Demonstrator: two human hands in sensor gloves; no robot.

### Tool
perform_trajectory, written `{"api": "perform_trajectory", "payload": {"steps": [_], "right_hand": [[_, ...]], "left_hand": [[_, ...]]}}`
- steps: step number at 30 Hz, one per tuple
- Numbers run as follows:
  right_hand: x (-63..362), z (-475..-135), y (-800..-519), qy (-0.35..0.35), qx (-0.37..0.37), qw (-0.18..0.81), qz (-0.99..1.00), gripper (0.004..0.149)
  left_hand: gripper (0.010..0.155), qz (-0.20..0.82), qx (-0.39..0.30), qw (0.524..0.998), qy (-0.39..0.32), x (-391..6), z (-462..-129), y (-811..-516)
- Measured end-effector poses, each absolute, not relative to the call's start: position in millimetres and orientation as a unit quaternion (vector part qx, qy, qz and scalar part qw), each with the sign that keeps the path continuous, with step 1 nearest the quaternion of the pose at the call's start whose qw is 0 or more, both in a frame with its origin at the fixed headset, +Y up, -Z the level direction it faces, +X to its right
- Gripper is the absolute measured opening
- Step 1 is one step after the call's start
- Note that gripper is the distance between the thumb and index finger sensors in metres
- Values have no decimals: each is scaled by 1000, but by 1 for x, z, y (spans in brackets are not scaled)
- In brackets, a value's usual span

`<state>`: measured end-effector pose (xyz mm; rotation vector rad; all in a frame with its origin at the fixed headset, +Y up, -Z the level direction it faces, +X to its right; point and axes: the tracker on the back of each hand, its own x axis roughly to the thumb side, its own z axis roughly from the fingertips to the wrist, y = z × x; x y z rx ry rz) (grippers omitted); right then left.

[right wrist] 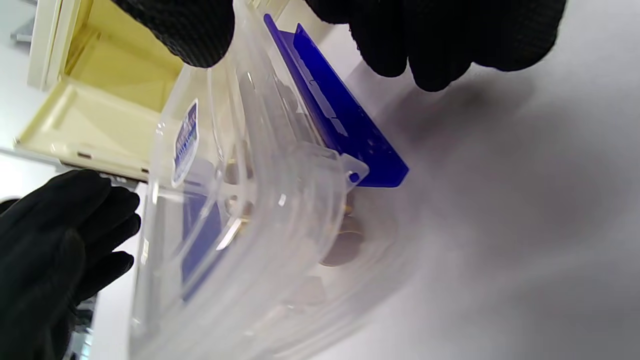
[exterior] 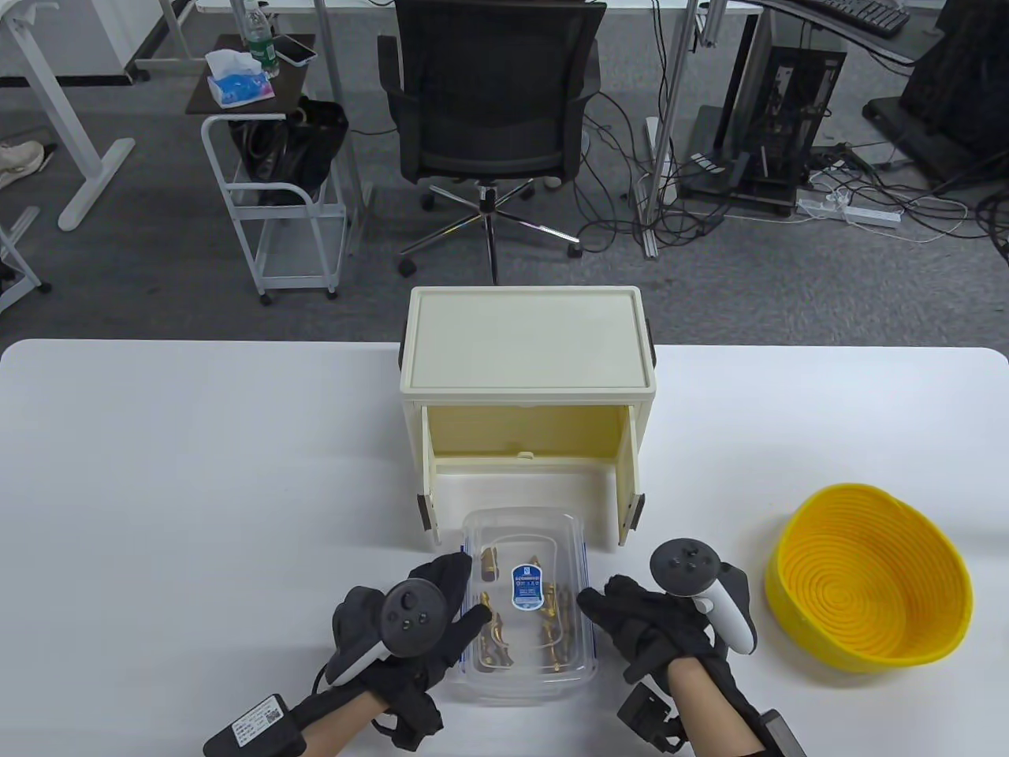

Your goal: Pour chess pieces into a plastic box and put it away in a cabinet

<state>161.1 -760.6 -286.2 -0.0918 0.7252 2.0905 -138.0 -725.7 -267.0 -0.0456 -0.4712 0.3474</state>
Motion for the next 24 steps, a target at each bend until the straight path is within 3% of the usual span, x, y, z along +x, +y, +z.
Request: {"api": "perform_trajectory", "payload": {"steps": [3, 5, 6, 7, 12, 14, 15, 17, 18, 19, 20, 24], "right_hand": [[164, -287, -770, 297, -44, 504, 810, 116], [162, -287, -774, 305, -52, 522, 795, 118], [161, -287, -774, 307, -51, 524, 793, 119], [158, -287, -774, 309, -51, 521, 795, 99], [150, -288, -780, 303, -49, 485, 819, 99], [146, -289, -784, 307, -50, 488, 815, 105], [145, -290, -786, 309, -49, 489, 814, 119], [145, -291, -788, 313, -46, 488, 814, 101], [147, -291, -791, 314, -48, 496, 808, 102], [147, -291, -792, 317, -50, 505, 802, 103], [148, -292, -795, 322, -53, 517, 791, 131], [151, -294, -798, 330, -58, 528, 780, 131]], "left_hand": [[66, 88, 20, 939, -332, -126, -259, -730], [65, 17, 27, 933, -360, -121, -255, -738], [63, -6, 24, 930, -367, -120, -254, -742], [60, -15, 18, 927, -374, -120, -254, -744], [60, 17, -11, 929, -370, -121, -257, -745], [60, 17, -10, 929, -369, -121, -257, -746], [59, 19, -12, 930, -368, -121, -257, -746], [59, 19, -15, 930, -366, -121, -257, -746], [59, 20, -14, 930, -366, -121, -257, -746], [59, 20, -14, 930, -366, -121, -257, -746], [59, 21, -16, 931, -365, -121, -257, -746], [59, 24, -20, 932, -361, -121, -258, -746]]}}
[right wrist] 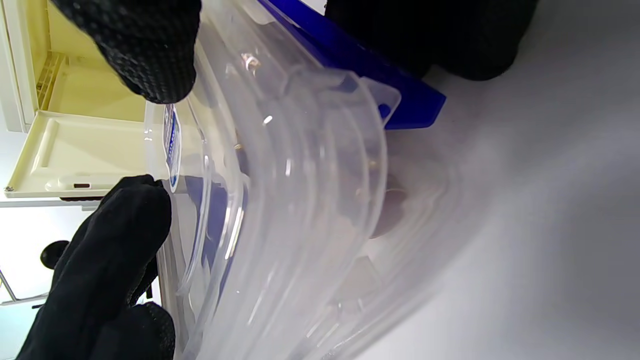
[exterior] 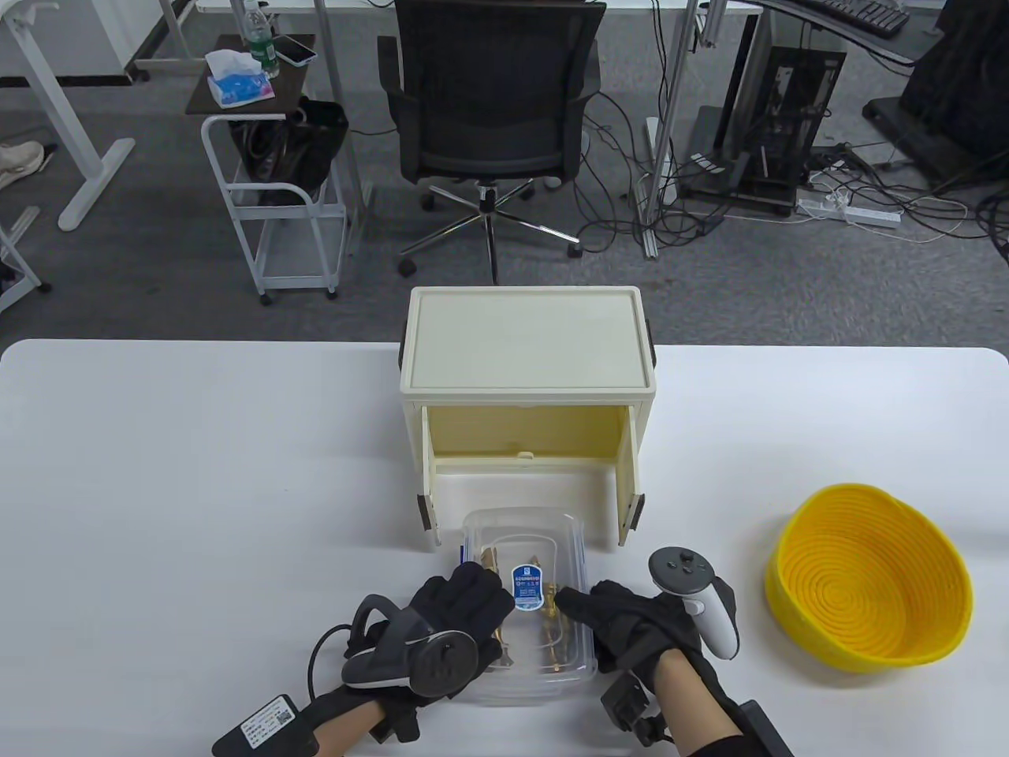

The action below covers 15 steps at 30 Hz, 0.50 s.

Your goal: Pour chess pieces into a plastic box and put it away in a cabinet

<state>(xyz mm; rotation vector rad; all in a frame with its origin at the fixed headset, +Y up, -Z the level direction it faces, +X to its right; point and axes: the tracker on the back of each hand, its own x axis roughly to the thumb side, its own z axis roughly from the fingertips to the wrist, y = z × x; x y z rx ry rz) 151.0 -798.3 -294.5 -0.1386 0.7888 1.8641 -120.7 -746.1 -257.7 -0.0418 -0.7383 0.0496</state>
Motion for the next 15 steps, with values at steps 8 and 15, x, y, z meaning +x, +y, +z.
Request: {"api": "perform_trajectory", "payload": {"steps": [8, 15], "right_hand": [[153, -297, -798, 337, -74, 529, 775, 110], [152, -293, -787, 296, -88, 479, 822, 110]], "left_hand": [[59, 21, -25, 934, -356, -120, -258, -746], [59, 23, -25, 934, -356, -120, -259, -745]]}}
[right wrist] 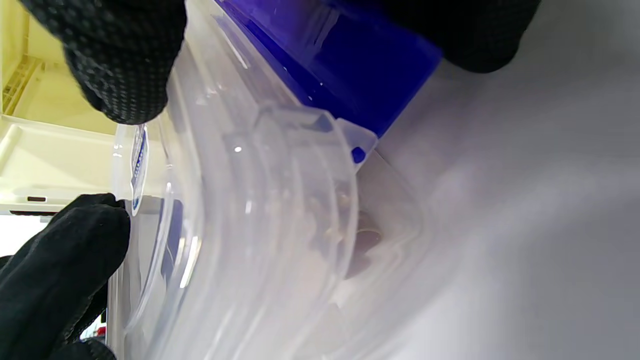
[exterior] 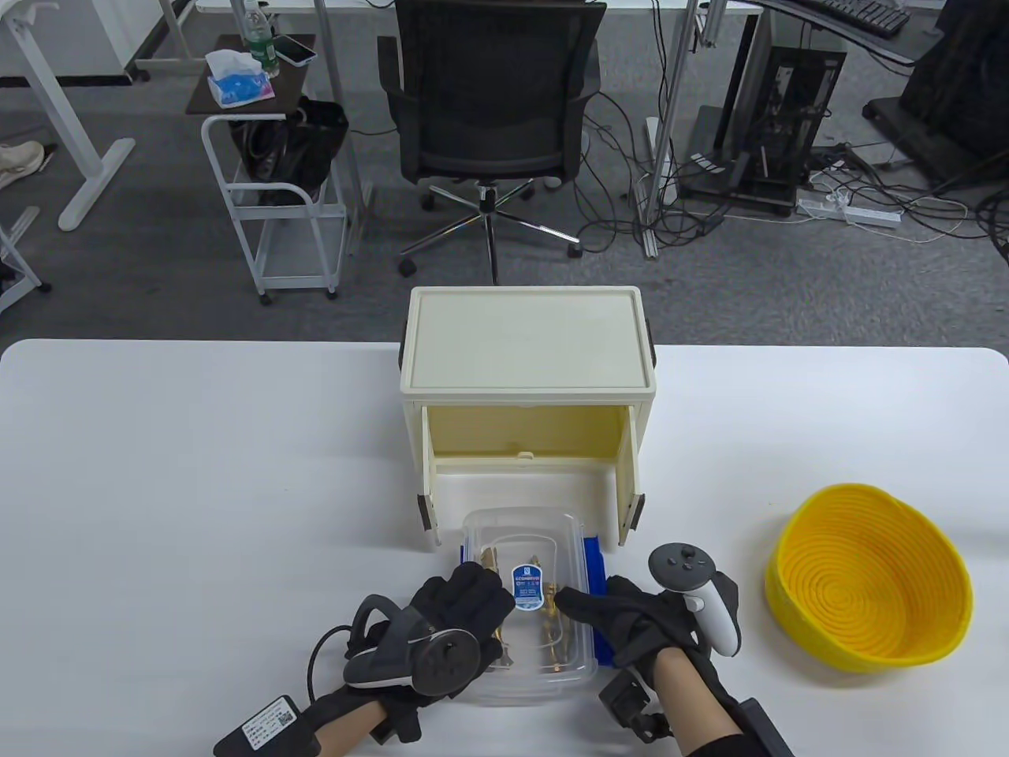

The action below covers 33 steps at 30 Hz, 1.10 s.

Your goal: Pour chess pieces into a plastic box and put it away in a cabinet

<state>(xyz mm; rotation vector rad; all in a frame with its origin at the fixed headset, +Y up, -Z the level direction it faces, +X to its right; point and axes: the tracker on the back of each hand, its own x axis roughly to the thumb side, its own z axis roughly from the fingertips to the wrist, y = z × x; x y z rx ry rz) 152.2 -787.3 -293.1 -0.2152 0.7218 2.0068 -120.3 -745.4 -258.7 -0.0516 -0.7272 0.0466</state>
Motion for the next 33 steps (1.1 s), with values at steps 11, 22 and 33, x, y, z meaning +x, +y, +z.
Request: {"api": "perform_trajectory", "payload": {"steps": [11, 22, 33], "right_hand": [[126, -282, -779, 182, -45, 570, 800, 86], [120, -283, -772, 169, -24, 534, 828, 78], [118, -282, -768, 164, -19, 500, 850, 76]], "left_hand": [[59, 24, -28, 934, -356, -120, -259, -746], [59, 25, -30, 935, -353, -120, -259, -746], [59, 32, -31, 936, -349, -121, -259, -747]]}}
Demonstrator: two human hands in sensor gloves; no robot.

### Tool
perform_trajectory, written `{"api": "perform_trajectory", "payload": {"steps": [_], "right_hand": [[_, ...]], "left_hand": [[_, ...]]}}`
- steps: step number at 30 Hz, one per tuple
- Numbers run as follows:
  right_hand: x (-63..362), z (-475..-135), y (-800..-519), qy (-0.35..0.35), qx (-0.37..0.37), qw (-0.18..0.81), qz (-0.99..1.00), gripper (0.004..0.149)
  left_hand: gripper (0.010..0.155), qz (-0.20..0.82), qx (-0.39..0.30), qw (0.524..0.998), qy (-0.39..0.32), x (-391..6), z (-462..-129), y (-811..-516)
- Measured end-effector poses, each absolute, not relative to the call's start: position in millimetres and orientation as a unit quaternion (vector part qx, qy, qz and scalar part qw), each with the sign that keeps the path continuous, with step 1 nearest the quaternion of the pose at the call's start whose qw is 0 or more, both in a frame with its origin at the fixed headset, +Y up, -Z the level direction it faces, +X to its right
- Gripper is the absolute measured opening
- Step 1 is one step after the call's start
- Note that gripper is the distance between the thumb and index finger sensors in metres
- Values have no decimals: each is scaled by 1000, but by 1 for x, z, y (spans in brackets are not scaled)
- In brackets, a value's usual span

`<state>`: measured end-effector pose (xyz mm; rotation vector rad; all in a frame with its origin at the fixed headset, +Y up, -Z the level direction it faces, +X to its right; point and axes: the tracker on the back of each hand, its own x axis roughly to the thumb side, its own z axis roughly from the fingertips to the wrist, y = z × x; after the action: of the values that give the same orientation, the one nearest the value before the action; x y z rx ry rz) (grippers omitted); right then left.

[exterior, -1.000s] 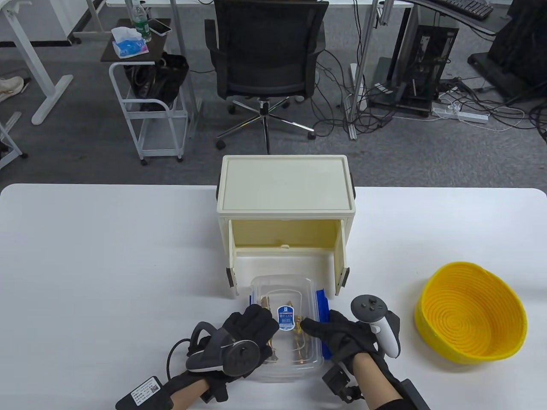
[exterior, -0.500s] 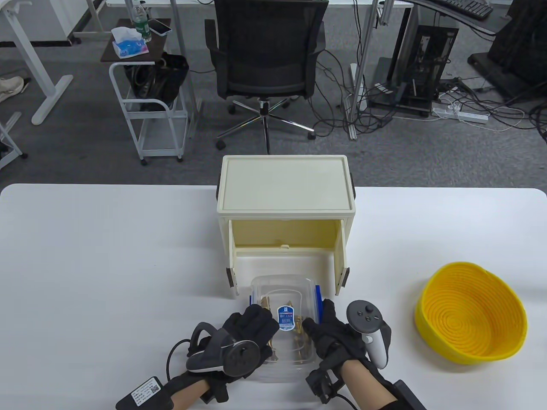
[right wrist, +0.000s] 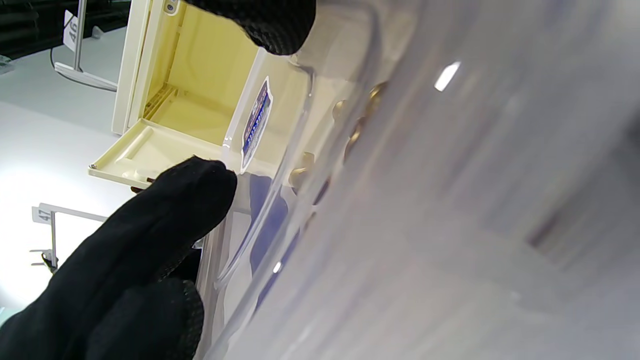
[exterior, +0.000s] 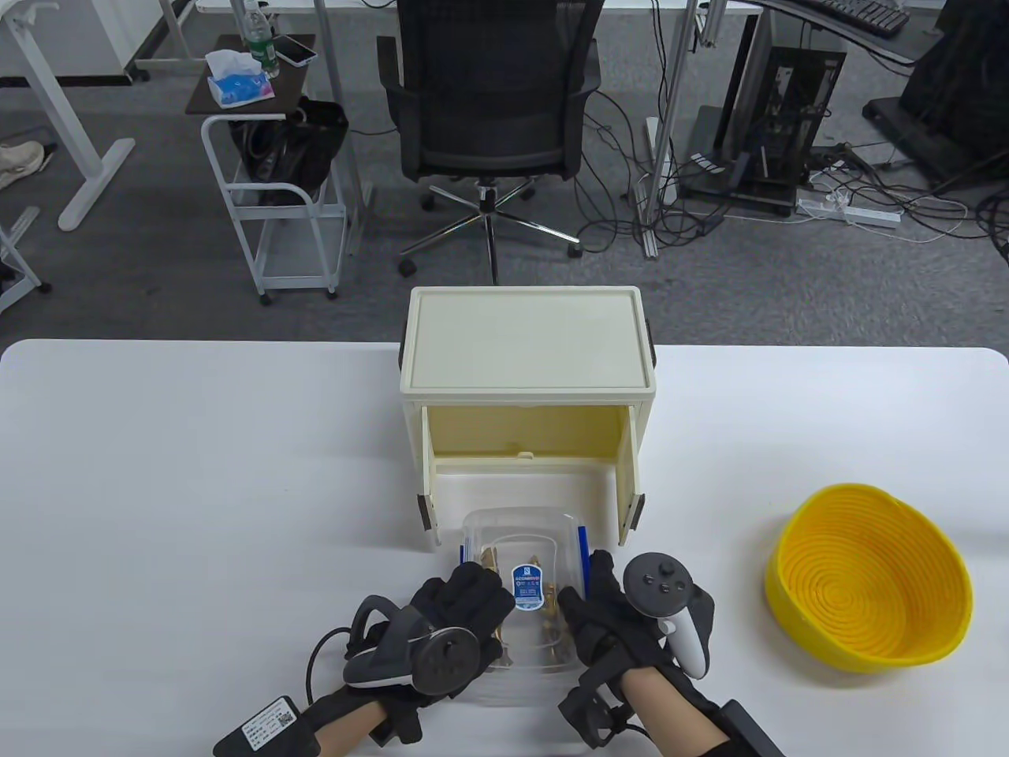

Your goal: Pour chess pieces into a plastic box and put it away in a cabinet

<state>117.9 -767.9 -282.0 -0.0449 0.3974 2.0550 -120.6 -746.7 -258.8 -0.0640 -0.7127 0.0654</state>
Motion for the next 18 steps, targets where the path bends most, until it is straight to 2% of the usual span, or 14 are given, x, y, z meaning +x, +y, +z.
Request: {"api": "perform_trajectory", "payload": {"steps": [7, 9, 11, 13, 15, 16, 18], "right_hand": [[125, -283, -760, 174, -14, 487, 856, 77], [129, -283, -751, 158, -4, 471, 868, 79], [133, -284, -736, 137, 23, 441, 887, 80], [133, -283, -719, 121, 63, 394, 909, 80], [128, -280, -703, 122, 116, 332, 928, 80], [123, -277, -694, 134, 143, 293, 936, 81], [114, -272, -686, 138, 181, 251, 941, 80]], "left_hand": [[64, 76, -24, 939, -333, -128, -263, -741], [65, 120, -11, 944, -306, -136, -267, -733], [67, 185, -13, 951, -246, -148, -272, -723], [72, 235, -66, 955, -170, -160, -278, -718], [79, 265, -178, 944, -88, -172, -284, -720], [82, 288, -249, 923, -61, -179, -288, -726], [87, 328, -324, 887, -29, -189, -293, -739]]}}
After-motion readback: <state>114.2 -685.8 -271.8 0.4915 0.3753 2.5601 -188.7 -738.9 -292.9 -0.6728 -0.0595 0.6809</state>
